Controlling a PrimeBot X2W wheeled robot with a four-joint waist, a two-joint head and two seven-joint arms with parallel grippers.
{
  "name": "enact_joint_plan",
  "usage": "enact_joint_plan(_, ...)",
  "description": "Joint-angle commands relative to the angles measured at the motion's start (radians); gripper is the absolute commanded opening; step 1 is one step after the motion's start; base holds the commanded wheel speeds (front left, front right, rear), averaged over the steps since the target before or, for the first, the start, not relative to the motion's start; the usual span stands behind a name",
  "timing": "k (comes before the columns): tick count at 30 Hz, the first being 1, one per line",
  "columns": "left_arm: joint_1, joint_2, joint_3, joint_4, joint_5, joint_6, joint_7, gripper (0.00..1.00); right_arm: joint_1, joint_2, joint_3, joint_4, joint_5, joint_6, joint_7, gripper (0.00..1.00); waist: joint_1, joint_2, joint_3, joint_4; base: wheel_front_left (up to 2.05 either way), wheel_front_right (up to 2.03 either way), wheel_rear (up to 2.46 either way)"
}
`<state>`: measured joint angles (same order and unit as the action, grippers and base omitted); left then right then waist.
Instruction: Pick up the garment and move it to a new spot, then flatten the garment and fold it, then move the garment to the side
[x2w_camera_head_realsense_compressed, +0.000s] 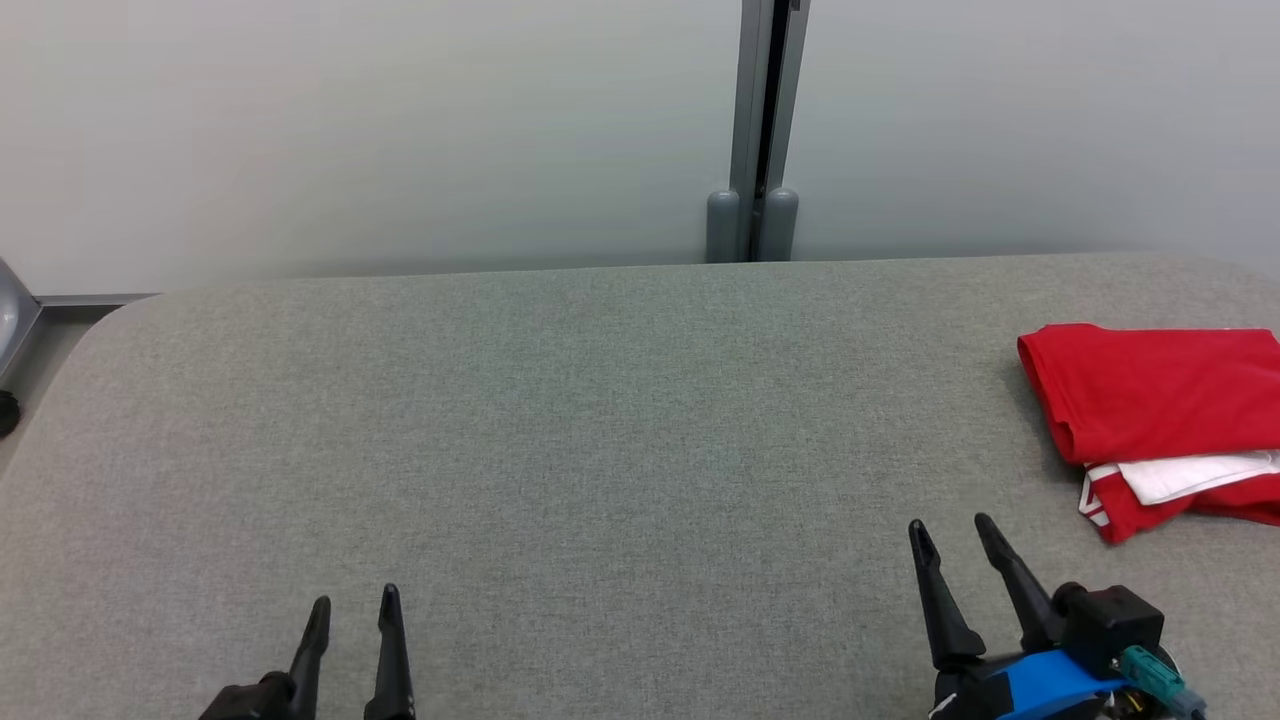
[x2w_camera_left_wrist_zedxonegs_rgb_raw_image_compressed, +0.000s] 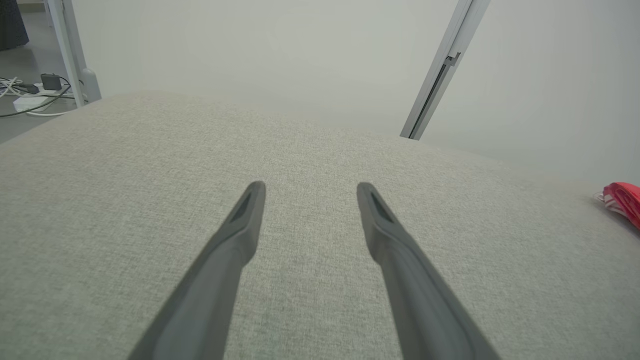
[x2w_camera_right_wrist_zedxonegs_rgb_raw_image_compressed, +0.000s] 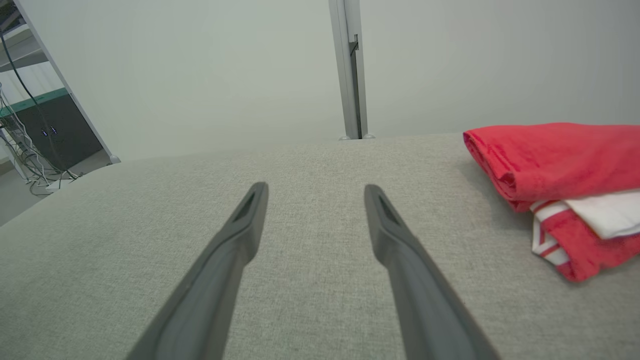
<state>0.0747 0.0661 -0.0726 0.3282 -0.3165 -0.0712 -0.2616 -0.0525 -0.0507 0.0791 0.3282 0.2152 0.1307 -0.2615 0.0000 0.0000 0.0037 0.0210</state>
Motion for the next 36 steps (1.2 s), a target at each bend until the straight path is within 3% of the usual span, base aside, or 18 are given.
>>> enact_joint_plan(1, 0.0, -0.001, 0.0, 0.002, -0.001, 0.0, 0.001, 0.0, 0.0, 0.0, 0.001, 0.003, 0.002, 0.0, 0.0, 0.0, 0.0, 0.0, 0.001, 0.001, 0.0, 0.0, 0.0)
enact_joint_plan(4, 0.01, -0.006, -0.002, 0.028, -0.007, 0.0, 0.007, 0.0, 0.006, 0.0, 0.002, 0.027, 0.007, 0.0, 0.005, 0.0, 0.0, 0.0, 0.001, 0.001, 0.0, 0.0, 0.0)
enact_joint_plan(36, -0.069, -0.01, 0.072, -0.017, -0.504, -0.024, 0.149, 0.0, -0.022, -0.006, -0.066, -0.019, 0.55, 0.0, 0.141, 0.0, 0.0, 0.0, 0.0, -0.005, 0.0, 0.0, 0.0)
